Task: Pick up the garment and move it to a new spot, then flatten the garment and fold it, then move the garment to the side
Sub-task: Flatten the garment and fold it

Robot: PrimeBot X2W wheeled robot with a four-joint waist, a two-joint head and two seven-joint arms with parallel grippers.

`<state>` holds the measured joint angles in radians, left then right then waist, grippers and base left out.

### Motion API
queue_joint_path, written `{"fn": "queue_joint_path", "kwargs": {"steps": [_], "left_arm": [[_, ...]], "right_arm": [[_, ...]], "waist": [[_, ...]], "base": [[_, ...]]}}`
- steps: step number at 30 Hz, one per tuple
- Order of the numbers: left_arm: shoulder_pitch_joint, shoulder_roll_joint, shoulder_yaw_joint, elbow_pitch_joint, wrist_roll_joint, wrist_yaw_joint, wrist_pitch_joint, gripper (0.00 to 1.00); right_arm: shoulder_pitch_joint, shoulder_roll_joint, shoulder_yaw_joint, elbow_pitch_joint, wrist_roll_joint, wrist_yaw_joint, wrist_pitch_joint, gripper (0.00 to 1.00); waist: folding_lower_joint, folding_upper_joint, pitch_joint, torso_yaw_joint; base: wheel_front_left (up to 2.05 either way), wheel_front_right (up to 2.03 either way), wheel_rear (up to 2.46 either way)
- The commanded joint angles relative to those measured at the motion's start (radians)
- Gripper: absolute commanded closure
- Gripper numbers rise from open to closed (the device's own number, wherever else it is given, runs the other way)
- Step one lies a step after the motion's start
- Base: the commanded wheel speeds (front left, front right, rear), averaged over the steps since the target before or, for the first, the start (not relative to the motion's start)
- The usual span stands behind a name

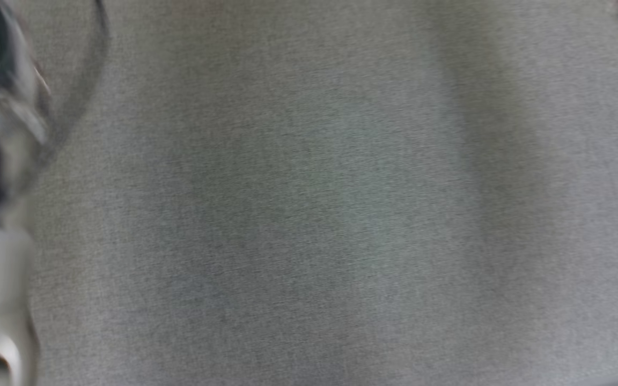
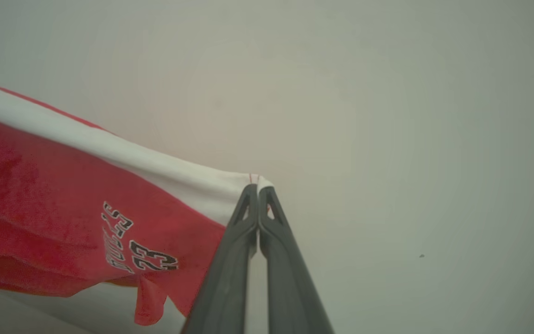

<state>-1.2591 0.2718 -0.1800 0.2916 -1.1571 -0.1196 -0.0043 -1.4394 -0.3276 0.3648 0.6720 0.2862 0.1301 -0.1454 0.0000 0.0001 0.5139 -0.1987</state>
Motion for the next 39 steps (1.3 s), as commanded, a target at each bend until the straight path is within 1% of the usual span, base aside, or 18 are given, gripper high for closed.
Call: {"fn": "queue_joint_path", "kwargs": {"steps": [1, 4, 6, 10, 16, 19, 24, 26, 27, 29, 30, 32, 33, 34, 35, 39], "left_arm": [[0.077, 0.008, -0.018, 0.016, 0.014, -0.007, -0.019, 1.0], [0.208, 0.02, -0.05, 0.037, 0.018, -0.013, -0.056, 1.0], [0.306, 0.018, -0.089, 0.028, 0.005, -0.014, -0.083, 1.0], [0.509, 0.023, -0.126, 0.026, -0.079, -0.01, -0.128, 1.0], [0.745, 0.022, -0.17, 0.003, -0.192, -0.01, -0.173, 1.0], [0.848, 0.029, -0.206, -0.024, -0.22, -0.01, -0.187, 1.0], [0.987, 0.066, -0.305, -0.071, -0.176, -0.01, -0.2, 1.0], [1.031, 0.093, -0.352, -0.082, -0.134, -0.01, -0.21, 1.0], [1.031, 0.093, -0.352, -0.082, -0.134, -0.01, -0.21, 1.0], [1.073, 0.115, -0.4, -0.095, -0.085, -0.01, -0.217, 1.0], [1.108, 0.144, -0.429, -0.099, -0.034, -0.01, -0.227, 1.0], [1.15, 0.156, -0.447, -0.109, 0.0, -0.01, -0.237, 1.0], [1.15, 0.156, -0.447, -0.109, 0.0, -0.01, -0.237, 1.0], [1.193, 0.168, -0.443, -0.126, 0.027, 0.0, -0.246, 1.0], [1.212, 0.176, -0.441, -0.135, 0.037, 0.009, -0.251, 1.0], [1.294, 0.179, -0.449, -0.182, 0.073, 0.052, -0.256, 1.0]], "right_arm": [[0.071, -0.004, 0.05, 0.017, 0.034, 0.001, 0.024, 1.0], [0.149, -0.032, 0.135, 0.009, 0.088, 0.001, 0.046, 1.0], [0.213, -0.056, 0.191, -0.003, 0.115, 0.001, 0.052, 1.0], [0.33, -0.098, 0.269, -0.041, 0.185, 0.001, 0.05, 1.0], [0.474, -0.183, 0.337, -0.1, 0.272, 0.001, 0.062, 1.0], [0.554, -0.222, 0.364, -0.141, 0.315, 0.001, 0.102, 1.0], [0.729, -0.324, 0.383, -0.281, 0.429, 0.001, 0.243, 1.0], [0.808, -0.369, 0.363, -0.356, 0.488, 0.001, 0.3, 1.0], [0.808, -0.369, 0.363, -0.356, 0.488, 0.001, 0.3, 1.0], [0.898, -0.406, 0.326, -0.423, 0.538, 0.001, 0.347, 1.0], [0.993, -0.426, 0.274, -0.488, 0.582, 0.001, 0.378, 1.0], [1.091, -0.446, 0.217, -0.543, 0.6, 0.001, 0.411, 1.0], [1.091, -0.446, 0.217, -0.543, 0.6, 0.001, 0.411, 1.0], [1.189, -0.453, 0.151, -0.595, 0.599, 0.001, 0.445, 1.0], [1.239, -0.449, 0.118, -0.622, 0.591, 0.001, 0.462, 1.0], [1.428, -0.394, -0.038, -0.738, 0.556, 0.001, 0.535, 1.0]], "waist": [[0.0, -0.0001, 0.01, 0.018], [0.0, -0.0001, -0.004, 0.017], [0.0, -0.0001, -0.025, 0.02], [0.0, -0.0001, -0.088, 0.033], [0.0, -0.0001, -0.207, 0.06], [0.0, -0.0001, -0.278, 0.073], [0.0, -0.0001, -0.375, 0.095], [0.0, -0.0001, -0.407, 0.103], [0.0, -0.0001, -0.407, 0.103], [0.0, -0.0001, -0.433, 0.11], [0.0, -0.0001, -0.451, 0.113], [0.0, -0.0001, -0.469, 0.117], [0.0, -0.0001, -0.469, 0.117], [0.0, -0.0001, -0.48, 0.117], [0.0, -0.0001, -0.484, 0.118], [0.0, -0.0001, -0.497, 0.12]], "base": [[0.0, 0.0, 0.0], [0.0, 0.0, 0.0], [0.0, 0.0, 0.0], [0.0, 0.0, 0.0], [0.0, 0.0, 0.0], [0.0, 0.0, 0.0], [0.0, 0.0, 0.0], [0.0, 0.0, 0.0], [0.0, 0.0, 0.0], [0.0, 0.0, 0.0], [0.0, 0.0, 0.0], [0.0, 0.0, 0.0], [0.0, 0.0, 0.0], [0.0, 0.0, 0.0], [0.0, 0.0, 0.0], [0.0, 0.0, 0.0]]}}
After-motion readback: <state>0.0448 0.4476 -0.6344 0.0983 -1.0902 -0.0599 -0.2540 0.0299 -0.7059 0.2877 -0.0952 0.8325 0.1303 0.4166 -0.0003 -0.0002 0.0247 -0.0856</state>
